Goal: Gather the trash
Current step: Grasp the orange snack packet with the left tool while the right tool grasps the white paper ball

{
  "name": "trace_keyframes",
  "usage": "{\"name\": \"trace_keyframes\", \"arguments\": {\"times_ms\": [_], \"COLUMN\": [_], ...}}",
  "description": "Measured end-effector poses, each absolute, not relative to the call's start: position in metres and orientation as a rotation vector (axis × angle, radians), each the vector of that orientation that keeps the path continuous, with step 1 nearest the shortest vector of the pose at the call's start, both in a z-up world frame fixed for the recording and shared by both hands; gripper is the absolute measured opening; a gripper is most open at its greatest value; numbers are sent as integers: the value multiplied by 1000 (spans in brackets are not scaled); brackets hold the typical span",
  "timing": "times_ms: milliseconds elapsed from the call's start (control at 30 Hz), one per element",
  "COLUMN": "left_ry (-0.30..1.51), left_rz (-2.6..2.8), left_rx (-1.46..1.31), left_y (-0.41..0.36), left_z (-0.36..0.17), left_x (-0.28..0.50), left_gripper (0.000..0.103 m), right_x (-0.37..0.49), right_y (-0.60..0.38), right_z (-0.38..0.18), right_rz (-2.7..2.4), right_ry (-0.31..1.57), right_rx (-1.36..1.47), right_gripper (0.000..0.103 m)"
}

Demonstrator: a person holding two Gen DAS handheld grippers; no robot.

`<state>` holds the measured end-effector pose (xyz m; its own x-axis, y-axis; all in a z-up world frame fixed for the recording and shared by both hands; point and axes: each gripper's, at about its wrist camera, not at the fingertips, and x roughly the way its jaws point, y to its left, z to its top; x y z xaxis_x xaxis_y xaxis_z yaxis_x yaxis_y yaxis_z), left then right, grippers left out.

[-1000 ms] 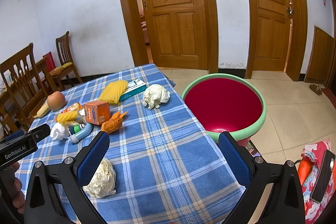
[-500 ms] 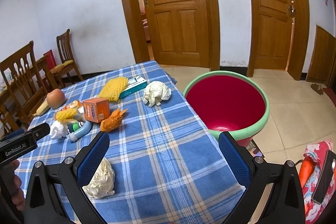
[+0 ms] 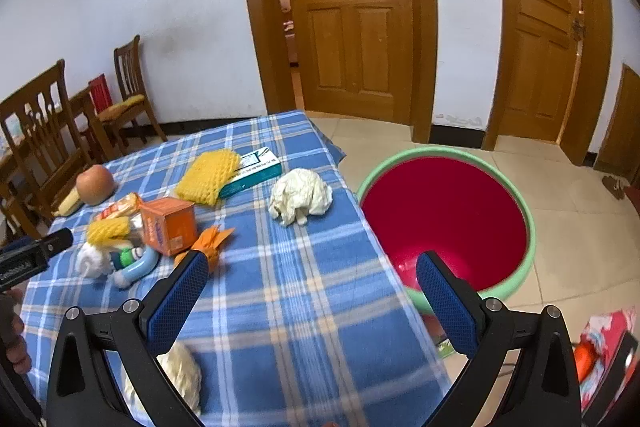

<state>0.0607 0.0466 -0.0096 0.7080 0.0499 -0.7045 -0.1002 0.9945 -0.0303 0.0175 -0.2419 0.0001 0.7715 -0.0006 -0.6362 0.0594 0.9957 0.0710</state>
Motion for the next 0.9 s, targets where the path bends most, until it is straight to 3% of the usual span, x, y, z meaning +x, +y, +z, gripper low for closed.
{"name": "trace_keyframes", "arguments": {"times_ms": [600,733,900], "left_ry": [935,959,990], "left_rz": [65,58,19], "left_rx": [-33,-37,-54], "left_y": [58,61,61], "left_z": [-49,-58,-69], "left_x": [171,181,189], "left_gripper": [95,91,75], "right_x": [101,114,125], "right_y": [-241,-239,-240], "right_z": [-22,-31,-41], "right_rz": [-16,-13,-12], "right_ry": [796,821,843], "right_rx": [67,70,73], "right_gripper": [103,103,103]}}
